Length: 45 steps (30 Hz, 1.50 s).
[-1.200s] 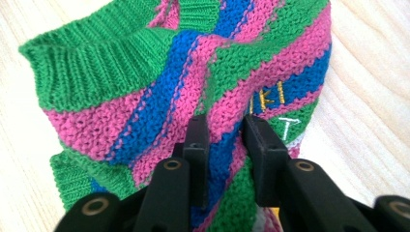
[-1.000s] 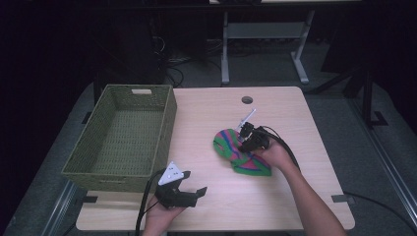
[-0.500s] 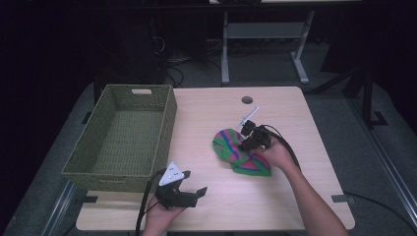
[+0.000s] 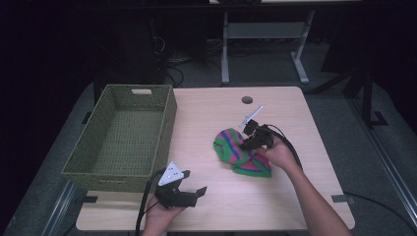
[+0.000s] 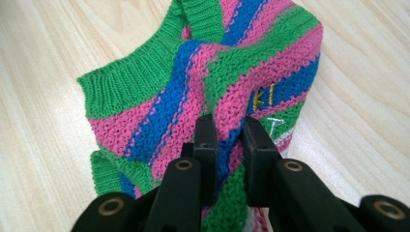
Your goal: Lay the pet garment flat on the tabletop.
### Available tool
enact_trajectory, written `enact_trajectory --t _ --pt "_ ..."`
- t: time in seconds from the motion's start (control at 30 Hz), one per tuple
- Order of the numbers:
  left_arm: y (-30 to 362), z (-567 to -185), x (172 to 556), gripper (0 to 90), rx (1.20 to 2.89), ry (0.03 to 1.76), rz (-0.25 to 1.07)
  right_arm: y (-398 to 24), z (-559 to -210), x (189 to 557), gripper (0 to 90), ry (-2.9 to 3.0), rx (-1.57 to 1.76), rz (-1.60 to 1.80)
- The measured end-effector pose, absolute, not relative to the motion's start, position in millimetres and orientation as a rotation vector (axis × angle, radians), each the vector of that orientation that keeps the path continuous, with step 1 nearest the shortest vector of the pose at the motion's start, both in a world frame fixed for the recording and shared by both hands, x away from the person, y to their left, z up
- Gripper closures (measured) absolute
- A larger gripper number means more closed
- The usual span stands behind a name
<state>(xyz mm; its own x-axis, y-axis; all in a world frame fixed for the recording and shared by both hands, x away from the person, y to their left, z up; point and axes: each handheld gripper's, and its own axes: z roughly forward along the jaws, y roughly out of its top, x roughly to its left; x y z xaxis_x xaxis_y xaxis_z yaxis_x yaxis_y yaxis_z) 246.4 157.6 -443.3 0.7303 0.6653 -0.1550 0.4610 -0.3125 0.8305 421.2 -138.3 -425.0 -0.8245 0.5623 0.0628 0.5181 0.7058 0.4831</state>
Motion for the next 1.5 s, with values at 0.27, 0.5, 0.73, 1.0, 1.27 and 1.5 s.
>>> enact_trajectory --t 0.27,0.5,0.73,1.0,1.27,1.5 --pt "157.6 -443.4 246.3 16.8 1.968 0.861 0.264 -135.4 -435.6 423.3 57.4 2.865 0.918 0.729" --pt "156.5 -443.6 246.1 16.8 1.973 0.860 0.264 -128.1 -443.5 421.3 46.4 2.871 0.889 0.688" --pt "155.3 -443.5 246.0 16.8 1.969 0.861 0.259 -121.9 -442.9 418.8 60.2 2.848 0.877 0.615" --pt "156.8 -443.2 245.9 16.8 1.966 0.859 0.264 -124.6 -440.9 420.3 78.5 2.843 0.906 0.644" --pt "158.0 -443.3 247.2 16.9 1.959 0.865 0.264 -132.8 -430.2 419.2 80.0 2.818 0.918 0.738" --pt "158.6 -442.4 246.3 16.8 1.974 0.855 0.274 -140.2 -413.8 411.6 80.0 2.794 0.916 0.785"
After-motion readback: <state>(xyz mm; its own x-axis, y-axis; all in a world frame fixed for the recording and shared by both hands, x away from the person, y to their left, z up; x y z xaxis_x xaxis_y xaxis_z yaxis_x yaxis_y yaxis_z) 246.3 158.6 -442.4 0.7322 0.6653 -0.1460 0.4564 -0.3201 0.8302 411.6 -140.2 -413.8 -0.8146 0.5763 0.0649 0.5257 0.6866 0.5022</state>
